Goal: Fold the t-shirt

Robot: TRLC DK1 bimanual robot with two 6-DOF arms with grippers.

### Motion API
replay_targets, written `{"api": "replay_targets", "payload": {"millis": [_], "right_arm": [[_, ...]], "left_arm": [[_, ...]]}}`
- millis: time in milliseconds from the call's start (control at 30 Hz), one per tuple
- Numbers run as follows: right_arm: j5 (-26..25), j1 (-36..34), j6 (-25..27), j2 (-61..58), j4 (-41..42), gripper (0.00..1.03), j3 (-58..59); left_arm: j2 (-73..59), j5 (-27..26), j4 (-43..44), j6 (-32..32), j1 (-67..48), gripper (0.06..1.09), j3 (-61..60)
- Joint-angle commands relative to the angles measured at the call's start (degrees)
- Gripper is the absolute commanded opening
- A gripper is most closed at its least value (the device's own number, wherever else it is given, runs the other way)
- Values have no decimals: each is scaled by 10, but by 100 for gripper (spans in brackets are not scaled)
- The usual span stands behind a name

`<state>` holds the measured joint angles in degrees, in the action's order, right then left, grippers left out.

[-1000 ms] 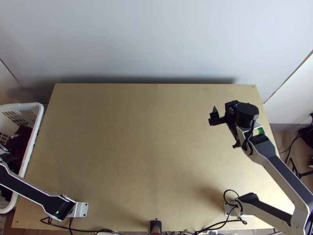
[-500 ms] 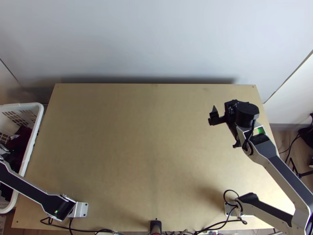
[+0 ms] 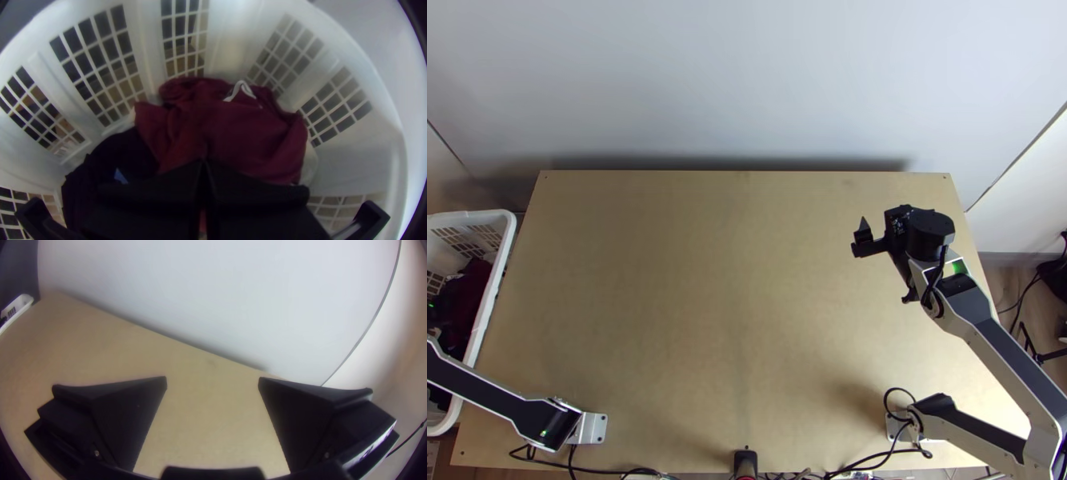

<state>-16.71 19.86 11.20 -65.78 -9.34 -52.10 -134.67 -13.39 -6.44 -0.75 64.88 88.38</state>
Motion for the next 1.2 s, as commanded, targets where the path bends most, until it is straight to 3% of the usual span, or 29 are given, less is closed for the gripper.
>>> {"api": "replay_targets", "payload": {"millis": [0,433,867,1167], "right_arm": [[0,4,-6,0,3,96,6],[0,8,-13,14,10,96,10],[-1,-4,-38,63,34,96,71],[0,-12,-62,101,43,96,111]], "left_arm": [[109,-20,-51,-7,-2,10,1],[293,-34,-151,12,-83,10,-3],[504,-31,-253,37,-291,10,-13],[545,73,-298,62,-521,10,7]]}}
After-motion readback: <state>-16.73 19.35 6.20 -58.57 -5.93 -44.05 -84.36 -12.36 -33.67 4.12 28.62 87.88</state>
